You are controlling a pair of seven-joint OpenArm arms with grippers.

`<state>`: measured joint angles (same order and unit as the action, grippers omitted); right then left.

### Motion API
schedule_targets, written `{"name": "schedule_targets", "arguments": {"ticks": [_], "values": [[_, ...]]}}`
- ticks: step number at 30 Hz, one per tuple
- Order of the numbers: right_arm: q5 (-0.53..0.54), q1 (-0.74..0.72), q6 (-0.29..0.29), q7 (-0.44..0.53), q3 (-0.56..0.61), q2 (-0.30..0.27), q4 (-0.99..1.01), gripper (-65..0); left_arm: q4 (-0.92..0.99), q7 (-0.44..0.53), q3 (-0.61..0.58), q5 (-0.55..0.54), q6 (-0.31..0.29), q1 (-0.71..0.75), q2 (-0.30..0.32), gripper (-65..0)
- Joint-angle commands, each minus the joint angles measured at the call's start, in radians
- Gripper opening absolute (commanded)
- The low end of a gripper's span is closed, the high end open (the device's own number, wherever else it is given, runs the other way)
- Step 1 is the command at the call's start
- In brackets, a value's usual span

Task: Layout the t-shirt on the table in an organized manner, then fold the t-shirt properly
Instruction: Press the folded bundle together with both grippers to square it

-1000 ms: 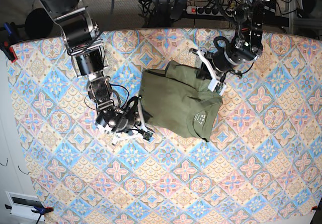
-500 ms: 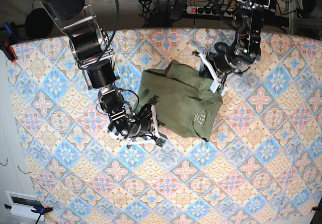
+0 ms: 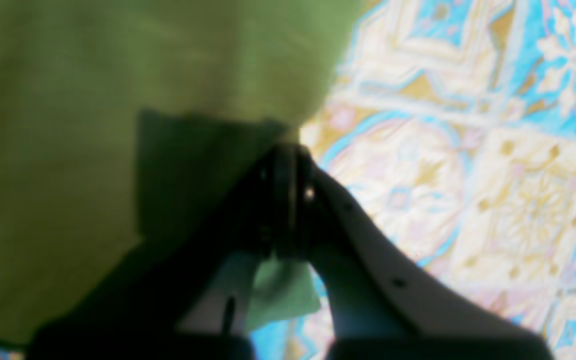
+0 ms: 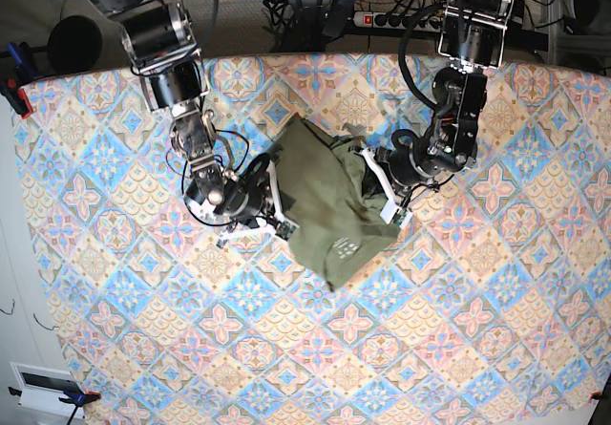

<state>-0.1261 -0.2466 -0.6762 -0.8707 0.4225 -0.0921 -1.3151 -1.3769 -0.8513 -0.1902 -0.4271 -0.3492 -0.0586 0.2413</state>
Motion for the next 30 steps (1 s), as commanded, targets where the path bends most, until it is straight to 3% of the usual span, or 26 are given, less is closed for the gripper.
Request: {"name": "schedule_targets", "arguments": {"ticks": [1,9,18,26,30], "values": [[0.009,0.011,-0.022,-0.034,0.0,-0.022,-0.028,-65.0,0.014,-0.003,-0.019,0.007,0.002,-0.028,0.003,-65.0],[0.009,0.111,-0.022,-0.089,-0.009,-0.08,-0.208,-65.0,0.141,0.083,-0.108,0.007,0.003,-0.142,0.002,-65.0],[0.009,0.184,-0.022,-0.103,-0.152,-0.093,-0.378,-65.0,0.146,0.083,-0.091,0.004,0.003,-0.206,-0.055,-65.0],[0.016,0.254,-0.022,-0.103,-0.159,-0.085,-0.524,-65.0,0.04,0.077,0.111,-0.003,0.003,-0.14,-0.058,-65.0],[0.016,0.295,-0.022,-0.098,-0.159,-0.004,-0.568,-65.0,-0.071,0.077,0.248,-0.003,0.003,-0.048,-0.058,-65.0]]}}
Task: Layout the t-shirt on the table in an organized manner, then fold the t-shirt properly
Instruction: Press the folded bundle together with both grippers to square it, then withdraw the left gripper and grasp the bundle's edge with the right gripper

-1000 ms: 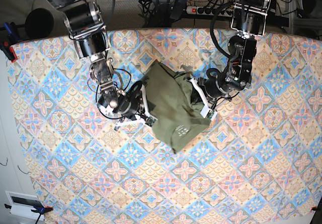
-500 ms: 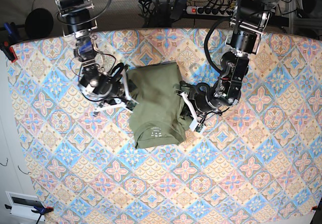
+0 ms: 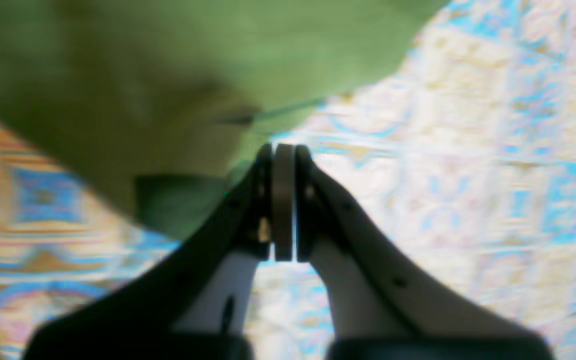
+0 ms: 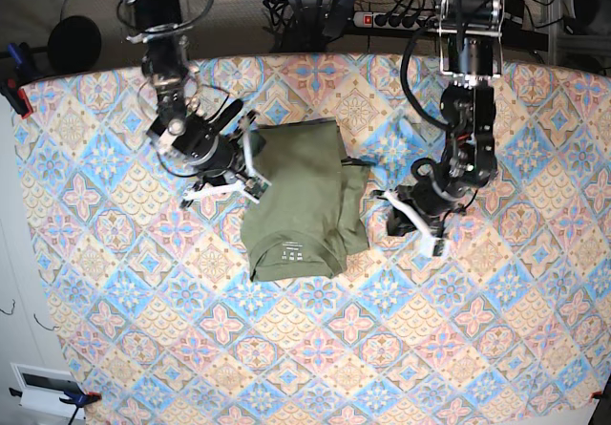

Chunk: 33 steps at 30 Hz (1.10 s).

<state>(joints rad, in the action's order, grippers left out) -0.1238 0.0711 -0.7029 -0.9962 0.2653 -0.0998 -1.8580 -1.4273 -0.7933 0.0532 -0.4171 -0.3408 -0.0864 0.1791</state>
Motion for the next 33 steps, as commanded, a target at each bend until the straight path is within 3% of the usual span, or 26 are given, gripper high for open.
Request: {"name": "schedule_targets", "arguments": {"ticks": [1,11,26,33], "values": [[0.014,-0.017,0.005,0.029,-0.002,0.022,-0.025,-65.0,-0.04,0.019,0.033,-0.013,-0.005,0.0,0.004,-65.0],[0.014,-0.02,0.005,0.027,0.007,0.257,0.067,-65.0,-0.226,0.018,0.162,-0.013,-0.005,0.21,0.004,-65.0],[0.014,-0.201,0.005,0.055,0.053,0.257,0.387,-64.9,-0.31,0.018,0.176,-0.015,-0.005,0.313,0.004,-65.0],[0.014,-0.278,0.005,0.055,0.199,0.257,0.525,-64.9,-0.31,0.018,0.175,-0.015,-0.005,0.314,0.004,-65.0]]}}
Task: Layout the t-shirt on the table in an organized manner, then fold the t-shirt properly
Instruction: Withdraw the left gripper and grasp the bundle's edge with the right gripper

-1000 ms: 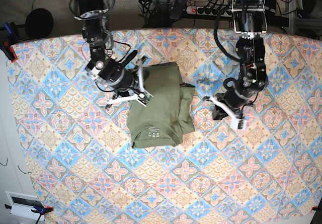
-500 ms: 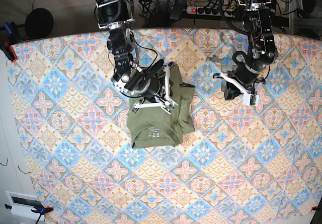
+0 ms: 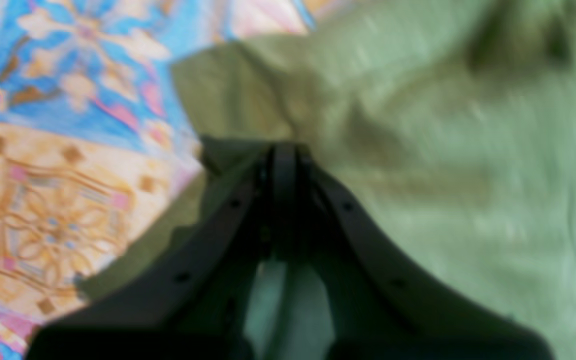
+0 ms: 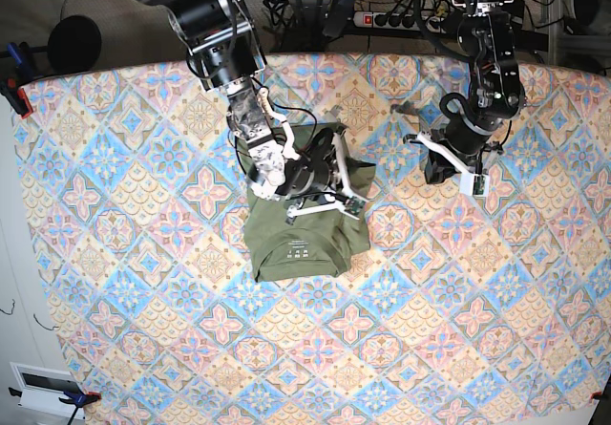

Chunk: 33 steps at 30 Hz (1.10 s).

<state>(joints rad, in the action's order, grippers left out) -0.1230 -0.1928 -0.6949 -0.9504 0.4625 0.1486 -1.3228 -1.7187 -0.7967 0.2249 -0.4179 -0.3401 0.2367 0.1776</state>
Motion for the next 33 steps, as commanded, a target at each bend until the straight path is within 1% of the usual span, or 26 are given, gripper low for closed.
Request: {"name": "schedule_targets", "arguments": {"ticks": [1,7,11,14,21,26,30,33], "values": [[0.013,-0.015,-0.003,0.009,0.017,0.008,-0.008,-64.9,-0.019,0.021,0.003,-0.014,-0.006,-0.009,0.006,-65.0],[0.015,-0.012,-0.003,0.001,0.037,0.008,-0.103,-65.0,-0.019,0.021,0.005,-0.014,-0.006,-0.007,0.006,-65.0],[0.084,-0.015,-0.003,0.008,0.037,0.008,-0.108,-64.8,-0.019,0.021,0.005,-0.014,-0.006,-0.007,0.006,-65.0],[0.107,-0.037,-0.003,0.009,0.037,0.008,-0.102,-64.8,-0.019,0.021,0.005,-0.014,-0.006,-0.007,0.006,-65.0],[0.105,-0.098,-0.003,0.017,0.08,0.008,0.024,-64.8,-0.025,0.021,0.006,-0.014,-0.006,-0.007,0.003,-65.0],[0.104,-0.127,-0.003,0.064,0.08,0.008,0.156,-64.8,-0.027,0.021,0.041,-0.014,-0.006,-0.007,-0.034,-65.0],[0.104,-0.156,-0.003,0.103,0.071,0.008,0.269,-64.9,-0.027,0.021,0.04,-0.014,-0.006,-0.007,-0.037,-65.0],[0.105,-0.153,-0.003,0.117,0.031,0.008,0.271,-64.9,-0.027,0.021,0.04,-0.014,-0.006,-0.007,-0.037,-65.0]]}}
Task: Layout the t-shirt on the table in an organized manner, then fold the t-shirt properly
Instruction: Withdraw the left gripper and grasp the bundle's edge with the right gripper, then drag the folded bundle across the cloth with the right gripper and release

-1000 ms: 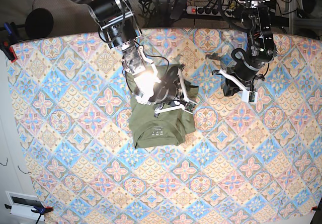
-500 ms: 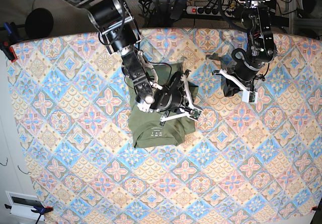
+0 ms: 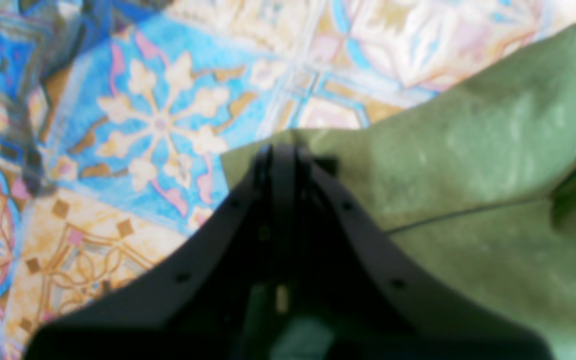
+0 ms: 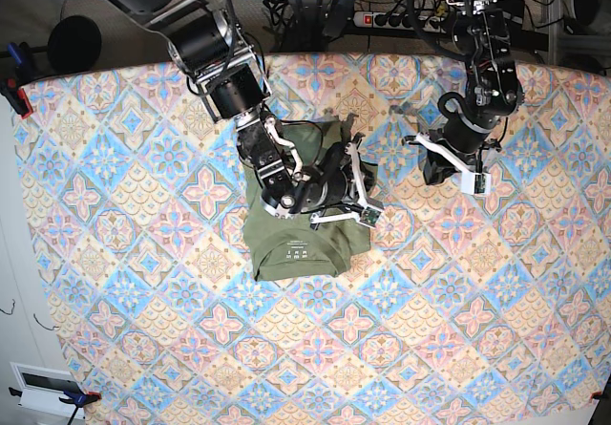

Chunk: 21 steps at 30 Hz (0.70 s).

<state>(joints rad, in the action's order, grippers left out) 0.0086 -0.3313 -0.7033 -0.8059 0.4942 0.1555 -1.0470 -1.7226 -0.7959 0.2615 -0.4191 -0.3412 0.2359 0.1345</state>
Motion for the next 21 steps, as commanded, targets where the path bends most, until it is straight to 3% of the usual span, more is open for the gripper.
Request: {"name": "schedule_targets", "arguments": {"ticks": [1,6,9,15,21], "values": [[-0.028,-0.015,0.005,-0.027,-0.036,0.002,-0.005,-64.9,-0.023,0.02,0.003,-0.013,-0.005,-0.007,0.007,-65.0],[-0.032,-0.004,0.005,-0.028,-0.21,0.002,-0.008,-65.0,-0.023,0.02,0.003,-0.013,-0.005,-0.007,0.007,-65.0],[-0.032,0.011,0.005,-0.028,-0.268,-0.037,-0.008,-65.0,-0.023,0.02,0.003,-0.013,-0.005,-0.008,0.007,-65.0],[-0.029,0.053,0.005,-0.028,-0.329,-0.08,-0.009,-65.0,-0.023,0.02,0.003,-0.013,-0.005,-0.011,0.007,-65.0],[-0.029,0.065,0.005,-0.027,-0.346,-0.159,-0.009,-65.0,-0.023,0.02,0.003,-0.013,-0.005,-0.011,0.007,-65.0]]}}
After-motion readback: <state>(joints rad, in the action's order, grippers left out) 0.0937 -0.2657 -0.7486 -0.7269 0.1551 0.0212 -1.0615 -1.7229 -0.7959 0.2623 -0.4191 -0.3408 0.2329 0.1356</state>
